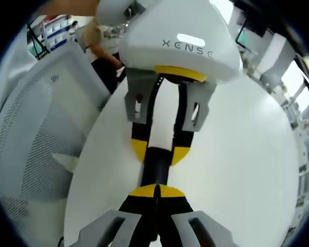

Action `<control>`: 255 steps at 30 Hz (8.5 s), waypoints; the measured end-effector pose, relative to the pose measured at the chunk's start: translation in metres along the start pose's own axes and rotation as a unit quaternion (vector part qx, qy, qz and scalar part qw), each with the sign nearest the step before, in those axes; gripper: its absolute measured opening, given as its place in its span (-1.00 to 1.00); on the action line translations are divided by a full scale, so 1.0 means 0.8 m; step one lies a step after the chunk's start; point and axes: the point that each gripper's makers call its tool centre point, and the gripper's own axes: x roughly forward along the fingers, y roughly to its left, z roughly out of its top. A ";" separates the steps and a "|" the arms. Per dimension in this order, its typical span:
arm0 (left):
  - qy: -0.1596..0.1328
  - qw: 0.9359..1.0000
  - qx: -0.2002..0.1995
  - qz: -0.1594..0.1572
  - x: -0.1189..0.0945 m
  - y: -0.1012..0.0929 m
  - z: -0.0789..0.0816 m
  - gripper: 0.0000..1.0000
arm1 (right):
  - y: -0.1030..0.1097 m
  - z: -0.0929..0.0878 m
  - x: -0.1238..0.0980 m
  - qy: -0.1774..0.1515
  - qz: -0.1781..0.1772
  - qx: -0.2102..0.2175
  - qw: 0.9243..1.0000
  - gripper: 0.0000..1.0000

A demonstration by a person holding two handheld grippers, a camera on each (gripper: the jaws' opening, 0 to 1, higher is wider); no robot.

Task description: Press the specified remote control buttons in sequence, fully releasing each button before pressing the next.

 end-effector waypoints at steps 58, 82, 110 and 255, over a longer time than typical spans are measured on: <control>-0.003 1.000 -0.003 0.000 -0.001 -0.002 0.002 -0.53 | 0.005 -0.009 0.019 0.029 0.017 0.005 0.999 -1.00; 0.001 1.000 -0.001 0.000 0.000 0.001 0.000 -0.53 | 0.005 -0.006 0.018 0.016 0.014 0.005 1.000 -1.00; 0.008 1.000 -0.002 0.003 0.001 0.001 -0.001 -0.53 | -0.001 0.015 -0.017 0.001 -0.018 -0.008 1.000 -1.00; -0.002 1.000 0.000 0.004 0.001 0.002 0.001 -0.53 | 0.017 -0.096 -0.022 -0.090 -0.038 0.123 0.988 -0.51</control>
